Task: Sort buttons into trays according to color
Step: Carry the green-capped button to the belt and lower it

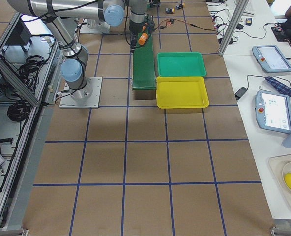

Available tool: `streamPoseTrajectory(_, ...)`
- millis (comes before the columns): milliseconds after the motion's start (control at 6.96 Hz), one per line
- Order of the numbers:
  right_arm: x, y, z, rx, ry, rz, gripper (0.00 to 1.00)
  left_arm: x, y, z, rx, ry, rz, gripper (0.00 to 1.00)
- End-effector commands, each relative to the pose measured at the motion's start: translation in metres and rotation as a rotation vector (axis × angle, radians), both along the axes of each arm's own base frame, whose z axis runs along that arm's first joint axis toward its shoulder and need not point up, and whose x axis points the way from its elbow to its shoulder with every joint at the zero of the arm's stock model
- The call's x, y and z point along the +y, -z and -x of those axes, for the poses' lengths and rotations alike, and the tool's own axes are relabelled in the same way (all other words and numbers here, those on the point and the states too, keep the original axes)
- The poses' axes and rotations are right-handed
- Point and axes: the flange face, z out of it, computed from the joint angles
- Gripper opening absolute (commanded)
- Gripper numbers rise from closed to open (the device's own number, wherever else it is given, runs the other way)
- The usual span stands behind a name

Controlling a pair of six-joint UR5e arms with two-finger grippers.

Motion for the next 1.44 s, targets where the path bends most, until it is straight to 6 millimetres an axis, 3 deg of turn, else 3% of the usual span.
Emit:
streamPoseTrajectory(0,0.0,0.0,0.0,0.001,-0.001,-0.001,1.0,-0.003,-0.013,0.004,-0.02,0.005,0.011,0.0)
streamPoseTrajectory(287,0.002,0.005,0.0,-0.001,0.002,-0.01,1.0,-0.008,-0.038,0.033,-0.029,-0.025,0.017,0.0)
streamPoseTrajectory(575,0.001,0.004,0.0,-0.001,0.001,-0.007,1.0,0.001,-0.094,0.102,0.001,-0.148,-0.041,0.0)
streamPoseTrajectory(719,0.001,0.004,0.0,0.0,0.004,-0.008,1.0,0.002,-0.114,0.16,-0.006,-0.183,-0.043,0.0)
streamPoseTrajectory(862,0.001,0.005,0.001,0.001,0.004,-0.01,1.0,0.012,-0.127,0.216,0.001,-0.071,-0.019,0.0)
streamPoseTrajectory(1294,0.002,0.003,0.0,-0.002,0.004,-0.005,1.0,0.037,-0.129,0.365,0.006,0.375,-0.007,0.0)
